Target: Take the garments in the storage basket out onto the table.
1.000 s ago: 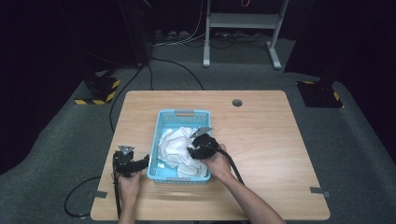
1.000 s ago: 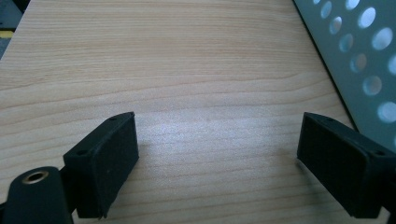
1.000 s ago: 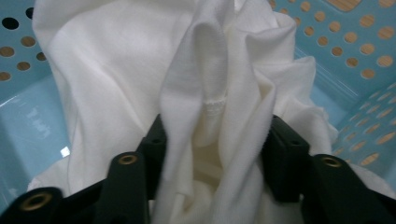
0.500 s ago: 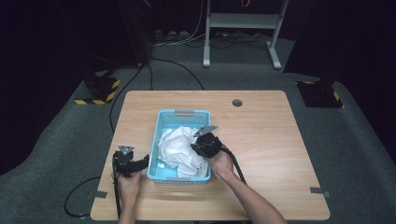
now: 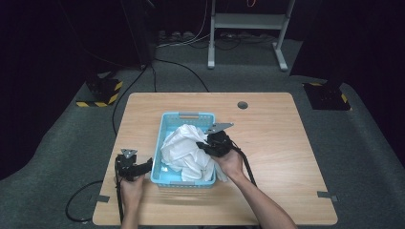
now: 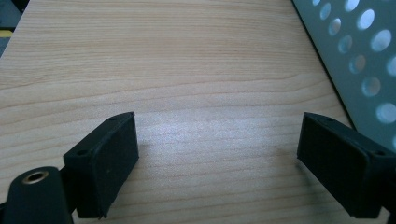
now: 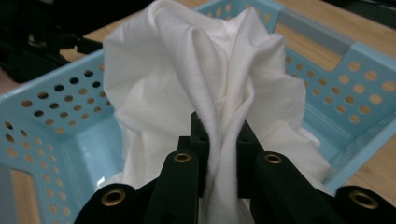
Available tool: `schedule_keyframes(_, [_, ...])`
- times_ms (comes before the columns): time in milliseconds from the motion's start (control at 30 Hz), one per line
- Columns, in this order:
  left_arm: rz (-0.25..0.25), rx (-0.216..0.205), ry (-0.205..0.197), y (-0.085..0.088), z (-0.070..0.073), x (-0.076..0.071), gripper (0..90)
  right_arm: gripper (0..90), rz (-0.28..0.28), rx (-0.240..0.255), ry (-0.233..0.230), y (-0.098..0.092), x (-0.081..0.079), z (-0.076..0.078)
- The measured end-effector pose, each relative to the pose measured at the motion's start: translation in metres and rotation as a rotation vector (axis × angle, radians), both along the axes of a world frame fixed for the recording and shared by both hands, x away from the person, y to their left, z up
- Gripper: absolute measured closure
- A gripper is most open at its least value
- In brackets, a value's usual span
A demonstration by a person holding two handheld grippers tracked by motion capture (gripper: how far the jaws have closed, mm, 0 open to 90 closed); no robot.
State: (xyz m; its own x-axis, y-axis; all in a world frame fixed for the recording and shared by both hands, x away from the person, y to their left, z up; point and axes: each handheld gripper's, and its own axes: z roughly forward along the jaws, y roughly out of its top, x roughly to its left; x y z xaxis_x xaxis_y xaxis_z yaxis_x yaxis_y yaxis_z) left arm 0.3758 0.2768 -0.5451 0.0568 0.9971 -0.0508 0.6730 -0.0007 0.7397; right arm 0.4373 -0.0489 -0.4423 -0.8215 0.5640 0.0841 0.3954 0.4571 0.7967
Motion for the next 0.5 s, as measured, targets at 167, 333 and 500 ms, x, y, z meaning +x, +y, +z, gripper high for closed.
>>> schedule_keyframes(167, [0.0,-0.001,0.0,0.0,0.0,0.0,12.7,83.1,0.01,0.049,-0.011,-0.005,-0.001,0.014])
schedule_keyframes(333, [0.0,0.0,0.0,0.0,0.0,0.0,12.7,83.1,0.009,0.098,-0.021,-0.011,-0.003,0.028])
schedule_keyframes(500, [0.0,0.0,0.0,0.0,0.0,0.0,12.7,83.1,0.004,0.149,-0.04,-0.019,-0.004,0.042])
